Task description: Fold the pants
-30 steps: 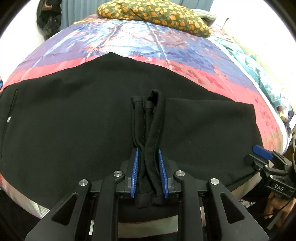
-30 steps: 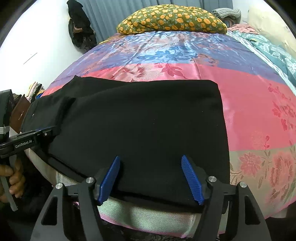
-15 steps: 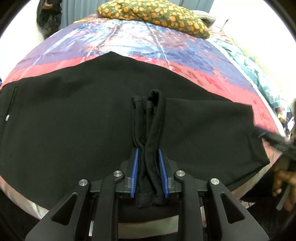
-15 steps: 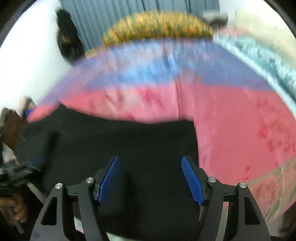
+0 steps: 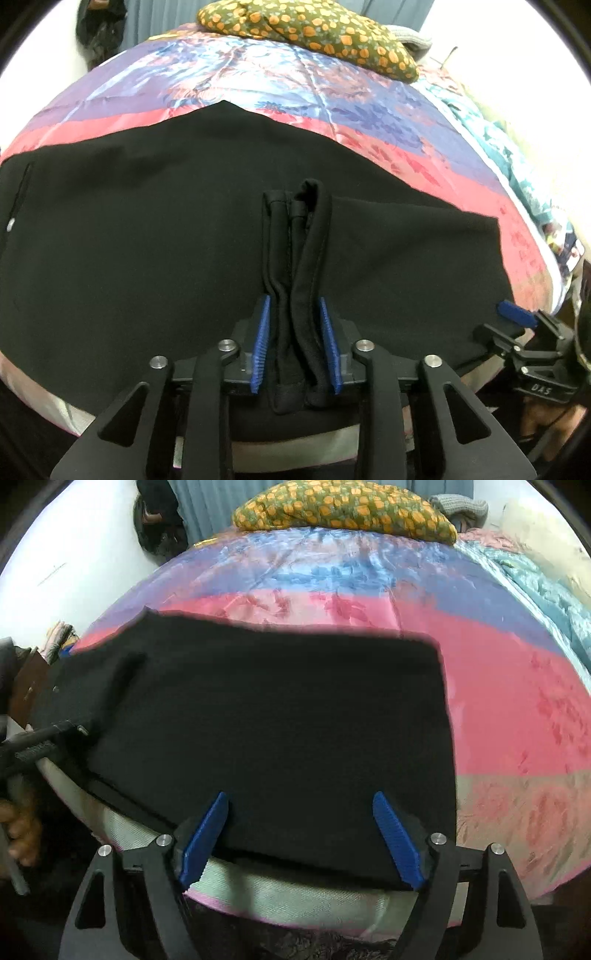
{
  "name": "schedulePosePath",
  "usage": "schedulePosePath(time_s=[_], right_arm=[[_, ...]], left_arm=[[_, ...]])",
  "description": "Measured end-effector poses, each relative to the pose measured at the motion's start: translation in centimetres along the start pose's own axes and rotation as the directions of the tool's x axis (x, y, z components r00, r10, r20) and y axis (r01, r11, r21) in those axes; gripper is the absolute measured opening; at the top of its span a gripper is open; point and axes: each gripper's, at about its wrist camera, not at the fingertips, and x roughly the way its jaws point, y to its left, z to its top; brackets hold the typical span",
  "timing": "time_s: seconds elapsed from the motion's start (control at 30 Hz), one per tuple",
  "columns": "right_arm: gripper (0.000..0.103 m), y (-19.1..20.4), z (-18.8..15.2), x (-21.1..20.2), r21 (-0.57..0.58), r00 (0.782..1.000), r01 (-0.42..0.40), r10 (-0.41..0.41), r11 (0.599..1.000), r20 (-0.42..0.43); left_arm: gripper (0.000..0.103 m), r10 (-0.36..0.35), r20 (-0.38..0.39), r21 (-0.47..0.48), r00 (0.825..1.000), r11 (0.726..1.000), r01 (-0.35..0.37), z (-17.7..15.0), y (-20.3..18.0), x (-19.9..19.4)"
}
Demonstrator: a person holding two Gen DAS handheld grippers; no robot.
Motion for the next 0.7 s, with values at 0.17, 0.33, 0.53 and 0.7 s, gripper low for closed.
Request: schedulePosePath(time_s=[0.17,0.33,0.53,0.7], right_arm=[[0.090,-0.1,0.6,-0.2,-0.006,0.999,0.004,-0.004,1.000,0.035],[0.095,-1.0,1.1,-4.9,0.040,0.970,0.045,-0.053,0.998,0.236],[0.103,-3.1,1.0,-4.3,0.141,0.974,0.070,-0.098,0.988,0.206],[0.103,-3.5,0.9,-5.2,0.164,0.965,0.072,-0.110,0.984,0.237]], left_arm=[[0.078,-0.043,0.045,-0.071,0.998,0.996,0.046,-0.1,0.6,-3.0],[0.086,0.040,0.137,-0.057,0.990,0.998,-0.032,0.2,1.5,-5.9],[0.086,0.137,0.129,-0.146,0.982,0.982,-0.118,0.4,4.1,-5.6],[0.086,0.166,0.129,-0.171,0.978,0.975,-0.143,0.5,4.8,-5.5]])
